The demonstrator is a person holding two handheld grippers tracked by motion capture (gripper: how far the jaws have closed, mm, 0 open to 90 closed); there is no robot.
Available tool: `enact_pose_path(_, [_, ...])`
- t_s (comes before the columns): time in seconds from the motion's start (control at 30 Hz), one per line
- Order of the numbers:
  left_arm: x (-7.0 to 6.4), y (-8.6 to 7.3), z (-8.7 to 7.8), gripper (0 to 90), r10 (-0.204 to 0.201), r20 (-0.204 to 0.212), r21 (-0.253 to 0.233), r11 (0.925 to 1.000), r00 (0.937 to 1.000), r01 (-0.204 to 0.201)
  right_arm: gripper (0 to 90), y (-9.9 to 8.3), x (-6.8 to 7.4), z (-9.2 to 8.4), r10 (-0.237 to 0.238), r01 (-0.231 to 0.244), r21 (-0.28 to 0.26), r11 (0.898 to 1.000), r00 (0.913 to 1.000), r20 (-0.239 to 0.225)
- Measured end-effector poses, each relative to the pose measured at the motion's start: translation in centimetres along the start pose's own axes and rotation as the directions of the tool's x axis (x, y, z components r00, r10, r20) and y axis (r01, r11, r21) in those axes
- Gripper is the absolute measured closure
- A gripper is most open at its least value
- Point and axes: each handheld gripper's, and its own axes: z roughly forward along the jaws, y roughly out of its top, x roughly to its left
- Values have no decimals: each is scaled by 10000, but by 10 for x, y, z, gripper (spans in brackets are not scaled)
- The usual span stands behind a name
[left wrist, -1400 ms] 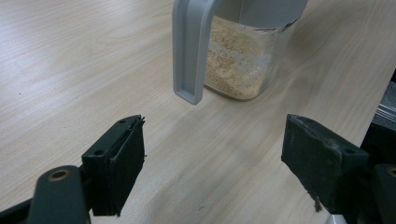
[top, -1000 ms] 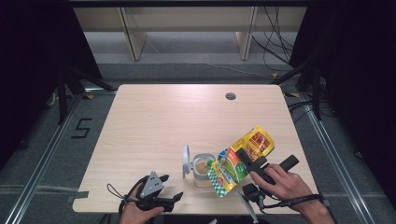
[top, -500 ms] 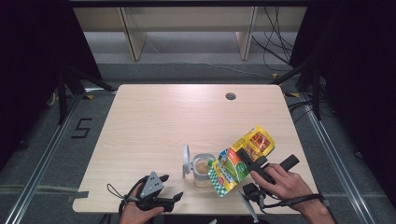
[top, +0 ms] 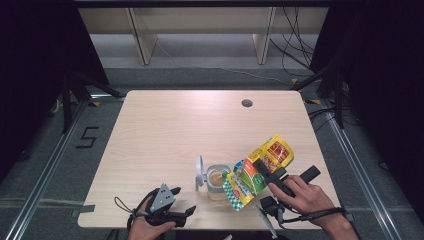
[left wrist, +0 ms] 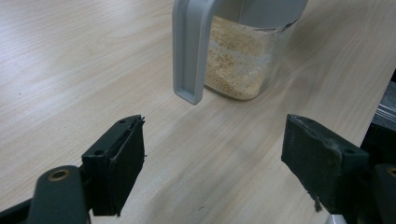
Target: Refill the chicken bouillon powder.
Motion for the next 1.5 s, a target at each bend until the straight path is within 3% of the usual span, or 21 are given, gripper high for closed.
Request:
enact_pose_path(0.7, [0,0,0,207,-6,9,-39,10000,10000,6,607,-2,1,-1,283,-283,-30,9996,9995,-123])
enact_pose_path(0.83, [0,0,0,207,4,13,-40,10000,10000,-4,608,-5,3,0,589,-590,-135,9982,9982,-74])
enact_pose_path(0.87, [0,0,0,207,20,12,-41,10000,10000,-20,608,-6,2,0,461,-462,-127,9989,9989,-66])
enact_pose_path(0.93, [0,0,0,207,5,12,-38,10000,10000,-5,608,-7,1,0,721,-725,-311,9969,9973,-140])
enact_pose_path(1.0, [0,0,0,207,4,-11,-5,10000,10000,-4,609,-8,1,2,680,-681,-511,9964,9977,-50])
enact_pose_path(1.2, [0,0,0,207,-61,-15,-63,10000,10000,61,610,-11,3,2,1001,-1018,-525,9934,9944,-341])
enact_pose_path(1.23, [0,0,0,207,-57,-2,-62,10000,10000,57,610,-12,3,2,1178,-1197,-485,9916,9922,-403])
enact_pose_path(1.27, [0,0,0,207,5,-5,-4,10000,10000,-5,611,-12,6,2,1715,-1729,-592,9832,9848,-277])
enact_pose_path(1.37, [0,0,0,207,11,-6,4,10000,10000,-11,617,-16,7,4,2061,-2084,-838,9745,9779,-352])
enact_pose_path(1.43, [0,0,0,207,-56,-3,-65,10000,10000,56,619,-18,11,4,2683,-2720,-847,9586,9619,-526])
enact_pose_path(1.47, [0,0,0,207,-16,14,-78,10000,10000,16,620,-19,10,6,2575,-2607,-1085,9593,9653,-429])
enact_pose_path(1.5, [1,0,0,207,21,12,-8,10000,10000,-21,622,-20,13,6,2929,-2965,-1102,9486,9549,-480])
